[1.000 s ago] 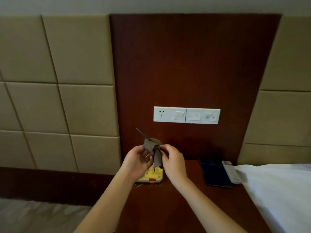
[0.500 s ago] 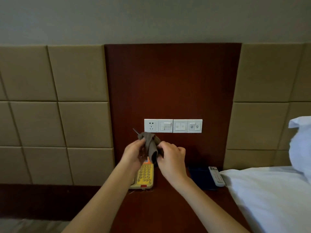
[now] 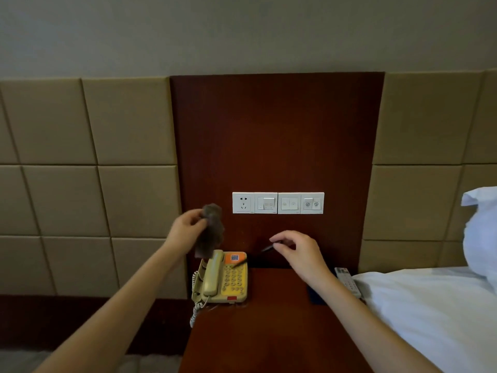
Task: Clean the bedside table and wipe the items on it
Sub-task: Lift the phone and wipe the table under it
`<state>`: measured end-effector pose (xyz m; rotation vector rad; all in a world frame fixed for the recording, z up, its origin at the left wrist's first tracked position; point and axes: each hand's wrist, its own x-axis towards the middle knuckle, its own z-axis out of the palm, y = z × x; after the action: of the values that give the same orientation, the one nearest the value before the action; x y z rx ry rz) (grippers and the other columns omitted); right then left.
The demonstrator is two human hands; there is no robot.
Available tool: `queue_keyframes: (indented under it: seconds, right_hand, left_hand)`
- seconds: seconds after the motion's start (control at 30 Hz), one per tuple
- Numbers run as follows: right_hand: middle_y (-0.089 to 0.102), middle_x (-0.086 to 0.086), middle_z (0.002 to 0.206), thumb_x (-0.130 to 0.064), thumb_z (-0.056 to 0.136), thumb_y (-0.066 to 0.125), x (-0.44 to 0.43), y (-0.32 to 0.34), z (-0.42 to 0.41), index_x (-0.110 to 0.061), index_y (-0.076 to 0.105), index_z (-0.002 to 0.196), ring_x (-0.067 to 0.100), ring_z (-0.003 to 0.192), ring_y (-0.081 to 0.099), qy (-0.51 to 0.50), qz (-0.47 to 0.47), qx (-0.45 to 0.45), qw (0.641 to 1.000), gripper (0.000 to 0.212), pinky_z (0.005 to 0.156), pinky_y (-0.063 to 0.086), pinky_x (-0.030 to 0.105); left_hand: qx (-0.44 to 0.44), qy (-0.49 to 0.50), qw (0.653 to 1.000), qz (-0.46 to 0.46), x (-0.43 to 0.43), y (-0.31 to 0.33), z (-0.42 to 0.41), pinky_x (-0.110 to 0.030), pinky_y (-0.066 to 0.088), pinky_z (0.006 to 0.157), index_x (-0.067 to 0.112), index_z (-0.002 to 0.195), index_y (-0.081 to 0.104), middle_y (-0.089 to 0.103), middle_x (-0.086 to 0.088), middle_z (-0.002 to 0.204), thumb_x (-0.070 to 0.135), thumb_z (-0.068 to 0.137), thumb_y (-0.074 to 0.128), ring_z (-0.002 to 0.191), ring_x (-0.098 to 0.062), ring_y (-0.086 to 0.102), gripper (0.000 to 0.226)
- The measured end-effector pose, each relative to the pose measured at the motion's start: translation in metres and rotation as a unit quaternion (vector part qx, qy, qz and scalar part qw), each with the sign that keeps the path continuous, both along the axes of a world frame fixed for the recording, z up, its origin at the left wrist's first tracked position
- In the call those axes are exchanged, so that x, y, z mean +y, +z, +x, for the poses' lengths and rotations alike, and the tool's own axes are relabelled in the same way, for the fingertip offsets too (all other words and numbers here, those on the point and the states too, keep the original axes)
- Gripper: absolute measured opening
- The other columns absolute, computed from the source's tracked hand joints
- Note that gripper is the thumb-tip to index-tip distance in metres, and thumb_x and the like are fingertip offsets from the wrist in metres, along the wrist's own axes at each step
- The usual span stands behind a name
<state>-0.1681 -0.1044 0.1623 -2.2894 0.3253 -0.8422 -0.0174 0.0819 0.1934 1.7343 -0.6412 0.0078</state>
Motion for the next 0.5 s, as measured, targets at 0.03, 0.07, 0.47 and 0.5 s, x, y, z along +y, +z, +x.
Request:
queue_keyframes:
  seconds: [0.03, 0.07, 0.47, 0.5]
  right_hand:
    - [0.063, -0.022, 0.092, -0.022, 0.089, 0.063, 0.002, 0.005, 0.001, -0.045, 0.060, 0.084, 0.006, 0.097, 0.059, 0.011, 0.000, -0.005, 1.000, 0.023, 0.097, 0.042, 0.049]
    - [0.063, -0.022, 0.092, -0.021, 0.089, 0.063, 0.004, 0.009, 0.003, -0.044, 0.060, 0.085, 0.007, 0.097, 0.059, 0.021, -0.005, -0.011, 1.000, 0.023, 0.097, 0.041, 0.049]
    - [0.064, -0.012, 0.086, -0.026, 0.091, 0.061, 0.000, 0.026, -0.001, -0.031, 0.061, 0.107, 0.010, 0.096, 0.059, 0.006, -0.043, -0.006, 0.999, 0.017, 0.098, 0.040, 0.046]
    - [0.064, -0.013, 0.087, -0.025, 0.090, 0.062, -0.001, 0.024, -0.001, -0.030, 0.061, 0.105, 0.009, 0.096, 0.059, 0.002, -0.032, -0.036, 0.999, 0.016, 0.097, 0.042, 0.047]
  left_hand:
    - [-0.026, -0.036, 0.998, 0.032, -0.008, -0.002, -0.012, -0.030, 0.046, 0.082, 0.012, 0.110, 0.058, 0.062, -0.002, 0.093, 0.001, 0.095, 0.047, 0.091, -0.016, 0.059, 0.021]
    - [-0.038, -0.075, 0.995, 0.058, -0.017, -0.005, -0.023, -0.026, 0.046, 0.079, 0.016, 0.105, 0.058, 0.061, 0.002, 0.090, 0.001, 0.095, 0.047, 0.087, -0.013, 0.058, 0.021]
    - [0.230, -0.275, 0.933, -0.033, -0.067, -0.039, -0.059, -0.036, 0.052, 0.084, 0.005, 0.115, 0.060, 0.066, -0.013, 0.106, 0.011, 0.091, 0.057, 0.098, -0.025, 0.063, 0.025]
    - [0.247, -0.256, 0.932, -0.072, -0.067, -0.039, -0.055, -0.036, 0.052, 0.083, 0.005, 0.113, 0.060, 0.066, -0.014, 0.106, 0.008, 0.092, 0.055, 0.098, -0.025, 0.063, 0.022]
